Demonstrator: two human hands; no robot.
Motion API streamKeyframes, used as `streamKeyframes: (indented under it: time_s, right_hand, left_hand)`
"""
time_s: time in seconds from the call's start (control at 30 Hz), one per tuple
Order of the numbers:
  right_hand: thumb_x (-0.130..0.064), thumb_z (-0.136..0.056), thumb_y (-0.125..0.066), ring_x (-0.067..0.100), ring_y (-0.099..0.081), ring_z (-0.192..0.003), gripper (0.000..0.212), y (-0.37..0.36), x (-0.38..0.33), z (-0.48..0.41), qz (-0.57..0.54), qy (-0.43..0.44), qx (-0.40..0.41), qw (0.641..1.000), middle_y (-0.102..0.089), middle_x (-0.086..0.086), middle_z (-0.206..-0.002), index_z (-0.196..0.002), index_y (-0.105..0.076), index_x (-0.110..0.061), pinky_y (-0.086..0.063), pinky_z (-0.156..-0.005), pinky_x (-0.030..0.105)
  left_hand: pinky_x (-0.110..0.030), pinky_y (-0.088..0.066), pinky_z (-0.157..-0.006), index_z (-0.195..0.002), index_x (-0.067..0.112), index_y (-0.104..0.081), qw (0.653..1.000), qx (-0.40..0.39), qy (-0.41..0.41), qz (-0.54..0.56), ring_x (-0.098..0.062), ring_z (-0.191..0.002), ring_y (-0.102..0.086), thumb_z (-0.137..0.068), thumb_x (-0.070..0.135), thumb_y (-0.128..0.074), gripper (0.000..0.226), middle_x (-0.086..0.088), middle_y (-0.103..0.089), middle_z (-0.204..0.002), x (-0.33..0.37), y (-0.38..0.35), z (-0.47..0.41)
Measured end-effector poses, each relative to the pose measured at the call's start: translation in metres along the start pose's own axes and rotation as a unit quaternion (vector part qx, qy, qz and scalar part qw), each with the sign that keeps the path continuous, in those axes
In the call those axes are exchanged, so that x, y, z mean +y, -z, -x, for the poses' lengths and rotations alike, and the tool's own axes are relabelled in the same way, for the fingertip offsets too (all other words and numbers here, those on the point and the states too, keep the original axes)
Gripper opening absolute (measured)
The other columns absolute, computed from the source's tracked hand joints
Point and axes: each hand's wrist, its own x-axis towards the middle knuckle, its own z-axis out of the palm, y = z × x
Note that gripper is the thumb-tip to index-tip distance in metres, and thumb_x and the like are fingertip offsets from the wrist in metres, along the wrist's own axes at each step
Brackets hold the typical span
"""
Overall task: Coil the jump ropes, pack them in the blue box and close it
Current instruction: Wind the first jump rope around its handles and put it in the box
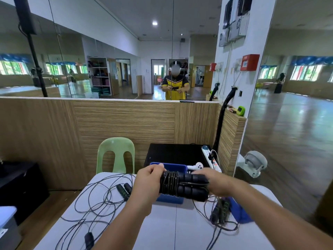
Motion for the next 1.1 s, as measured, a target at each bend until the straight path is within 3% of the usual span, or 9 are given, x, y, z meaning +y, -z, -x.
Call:
streamKeyframes:
  time_s: [0.13,0.23,0.3,0.37,0.47,0.53,0.7,0.9,1.1]
  right_hand:
    - [-0.039,-0.104,-0.055,0.001,-0.04,-0.051,0.037,0.042,-0.037,-0.005,0.135,0.04,-0.027,0.99,-0.048,-0.005,-0.067,-0.08,-0.061,-0.011,-0.035,-0.052,0.018]
    - [-0.044,-0.104,-0.052,0.004,-0.04,-0.051,0.043,0.051,-0.063,-0.005,0.212,0.057,-0.02,0.975,-0.048,-0.005,-0.066,-0.071,-0.055,-0.017,-0.034,-0.055,0.024]
    - [-0.045,-0.105,-0.049,0.007,-0.045,-0.056,0.044,0.047,-0.073,-0.002,0.23,0.04,-0.008,0.972,-0.053,-0.004,-0.067,-0.073,-0.061,-0.018,-0.037,-0.058,0.028]
    - [-0.042,-0.106,-0.047,0.011,-0.052,-0.062,0.042,0.041,-0.083,0.005,0.218,0.027,0.018,0.975,-0.058,-0.004,-0.068,-0.078,-0.068,-0.018,-0.041,-0.062,0.03]
    - [-0.033,-0.104,-0.049,0.011,-0.054,-0.059,0.035,0.023,-0.092,0.014,0.126,0.01,0.058,0.99,-0.059,-0.004,-0.067,-0.079,-0.068,-0.018,-0.042,-0.056,0.028]
    - [-0.024,-0.102,-0.05,0.012,-0.048,-0.049,0.028,0.004,-0.093,0.017,0.01,-0.007,0.075,0.997,-0.056,0.001,-0.065,-0.084,-0.064,-0.008,-0.044,-0.048,0.027]
    - [-0.016,-0.108,-0.04,0.022,-0.052,-0.046,0.02,-0.046,-0.095,0.03,-0.265,0.003,0.081,0.961,-0.051,0.008,-0.059,-0.093,-0.051,-0.009,-0.048,-0.045,0.027]
    - [-0.015,-0.11,-0.035,0.02,-0.051,-0.051,0.025,-0.089,-0.085,0.037,-0.349,0.021,0.112,0.93,-0.051,0.007,-0.06,-0.103,-0.058,-0.006,-0.054,-0.053,0.033]
    - [-0.017,-0.111,-0.036,0.013,-0.037,-0.043,0.032,-0.108,-0.063,0.038,-0.395,0.008,0.102,0.913,-0.043,0.0,-0.055,-0.094,-0.058,-0.003,-0.041,-0.045,0.028]
  left_hand:
    - [-0.033,-0.046,-0.059,-0.071,0.007,-0.064,0.996,-0.036,-0.051,-0.069,-0.016,-0.062,-0.054,-0.101,0.026,-0.055,0.037,-0.002,-0.056,-0.066,-0.003,-0.001,-0.001]
    - [-0.035,-0.044,-0.061,-0.077,0.006,-0.063,0.988,-0.018,-0.085,-0.126,-0.016,-0.062,-0.053,-0.095,0.039,-0.052,0.039,-0.002,-0.054,-0.064,-0.004,-0.001,-0.005]
    - [-0.033,-0.04,-0.06,-0.077,0.01,-0.063,0.98,0.006,-0.108,-0.167,-0.015,-0.06,-0.05,-0.089,0.048,-0.047,0.043,-0.003,-0.053,-0.063,-0.005,0.001,-0.009]
    - [-0.033,-0.037,-0.058,-0.075,0.011,-0.062,0.976,0.039,-0.116,-0.181,-0.013,-0.058,-0.047,-0.095,0.044,-0.049,0.041,-0.002,-0.051,-0.061,-0.006,0.004,-0.012]
    - [-0.035,-0.034,-0.058,-0.072,0.007,-0.057,0.977,0.095,-0.111,-0.153,-0.015,-0.056,-0.042,-0.099,0.04,-0.051,0.043,0.0,-0.046,-0.057,-0.011,0.007,-0.018]
    - [-0.035,-0.035,-0.058,-0.071,0.008,-0.057,0.976,0.126,-0.111,-0.141,-0.017,-0.057,-0.044,-0.099,0.04,-0.051,0.044,-0.001,-0.048,-0.057,-0.012,0.007,-0.023]
    - [-0.033,-0.037,-0.057,-0.066,0.017,-0.063,0.976,0.173,-0.094,-0.097,-0.017,-0.055,-0.048,-0.1,0.037,-0.053,0.04,0.004,-0.054,-0.053,-0.007,0.004,-0.03]
    - [-0.035,-0.04,-0.06,-0.074,0.017,-0.072,0.981,0.187,-0.049,-0.027,-0.021,-0.059,-0.051,-0.101,0.036,-0.053,0.038,-0.006,-0.059,-0.062,-0.008,0.002,-0.031]
    - [-0.029,-0.028,-0.052,-0.073,0.016,-0.071,0.983,0.17,0.025,0.064,-0.021,-0.055,-0.038,-0.1,0.035,-0.054,0.037,-0.003,-0.047,-0.057,-0.003,0.006,-0.033]
